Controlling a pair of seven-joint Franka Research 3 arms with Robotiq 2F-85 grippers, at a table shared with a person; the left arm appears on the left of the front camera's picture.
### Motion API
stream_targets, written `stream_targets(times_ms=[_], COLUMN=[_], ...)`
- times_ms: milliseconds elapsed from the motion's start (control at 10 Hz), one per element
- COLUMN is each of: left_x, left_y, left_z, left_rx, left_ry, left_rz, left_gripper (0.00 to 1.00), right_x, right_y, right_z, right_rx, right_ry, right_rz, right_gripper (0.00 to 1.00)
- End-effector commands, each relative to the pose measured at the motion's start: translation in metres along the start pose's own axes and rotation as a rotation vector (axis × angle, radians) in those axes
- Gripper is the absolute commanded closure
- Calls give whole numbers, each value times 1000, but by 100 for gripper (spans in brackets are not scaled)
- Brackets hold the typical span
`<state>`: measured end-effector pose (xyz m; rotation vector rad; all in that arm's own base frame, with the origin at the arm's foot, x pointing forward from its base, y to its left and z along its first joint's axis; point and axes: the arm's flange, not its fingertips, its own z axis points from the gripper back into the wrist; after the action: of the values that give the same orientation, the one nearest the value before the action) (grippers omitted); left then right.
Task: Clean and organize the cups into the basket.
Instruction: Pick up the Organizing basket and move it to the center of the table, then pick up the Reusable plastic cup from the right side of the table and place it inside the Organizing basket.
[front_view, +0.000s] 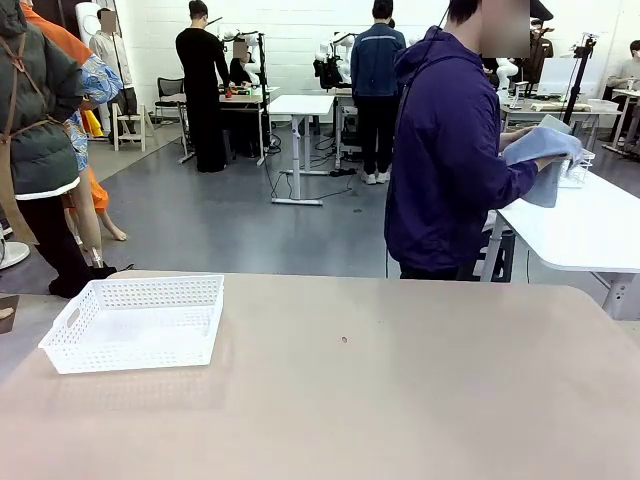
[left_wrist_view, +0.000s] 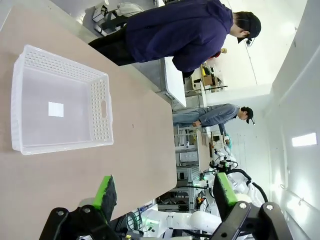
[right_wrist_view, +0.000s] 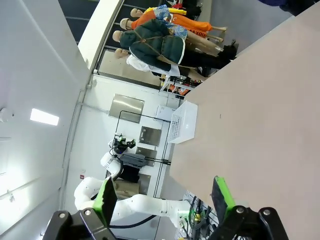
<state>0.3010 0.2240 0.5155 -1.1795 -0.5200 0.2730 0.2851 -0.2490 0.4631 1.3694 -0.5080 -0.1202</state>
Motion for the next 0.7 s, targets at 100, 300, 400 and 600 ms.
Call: stream_targets(times_ms=[100,300,400,600], left_x=[1,1,1,1], left_y=[-1,-1,-1,-1], left_z=[-1,-1,-1,-1], left_rx=[-7,-7,-7,-7], left_ry=[6,6,6,6], left_rz=[-3,-3,-3,-3], left_gripper=[0,0,0,0], right_x=[1,1,1,1], right_y=[1,1,1,1], right_z=[1,1,1,1], right_rx=[6,6,6,6], right_ry=[0,0,0,0], right_rz=[4,4,4,4], right_gripper=[0,0,0,0])
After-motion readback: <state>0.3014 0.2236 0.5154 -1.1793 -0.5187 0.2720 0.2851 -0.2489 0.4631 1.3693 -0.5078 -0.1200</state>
